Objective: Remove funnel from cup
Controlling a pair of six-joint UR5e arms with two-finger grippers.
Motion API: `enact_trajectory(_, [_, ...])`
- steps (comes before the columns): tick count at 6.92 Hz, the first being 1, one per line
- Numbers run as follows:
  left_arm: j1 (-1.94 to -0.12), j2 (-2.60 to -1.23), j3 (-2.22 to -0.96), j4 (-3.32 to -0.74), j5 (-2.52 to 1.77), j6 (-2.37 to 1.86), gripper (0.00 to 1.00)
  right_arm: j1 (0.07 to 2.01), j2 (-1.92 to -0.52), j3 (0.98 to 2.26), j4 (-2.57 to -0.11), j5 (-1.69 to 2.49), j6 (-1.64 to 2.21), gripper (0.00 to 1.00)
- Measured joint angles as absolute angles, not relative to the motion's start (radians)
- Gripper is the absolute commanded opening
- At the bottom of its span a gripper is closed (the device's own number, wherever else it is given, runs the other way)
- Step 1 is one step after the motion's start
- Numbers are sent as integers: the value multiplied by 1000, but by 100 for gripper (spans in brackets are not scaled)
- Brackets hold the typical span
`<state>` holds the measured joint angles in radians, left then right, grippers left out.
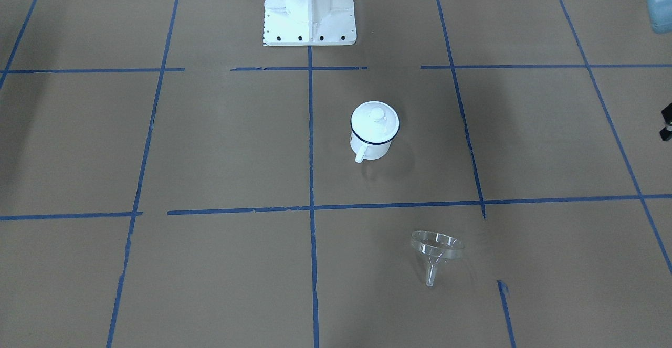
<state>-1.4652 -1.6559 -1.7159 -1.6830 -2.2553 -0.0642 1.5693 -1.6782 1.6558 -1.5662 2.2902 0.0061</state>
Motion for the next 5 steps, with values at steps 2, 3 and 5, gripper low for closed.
enact_trajectory(2, [-1531,-1520,-1666,-1765,-2274,38,100,1569,-1678,1655,-1566,2290,6,100])
enact_trajectory(3, [-1538,-1488,-1660,-1770,-2277,48,100,1569,-1678,1656,-1566,2290,6,100])
enact_trajectory(5, [-1542,-1473,-1651,-1755,-2278,52,100,1569,-1678,1657,-1566,2290,6,100])
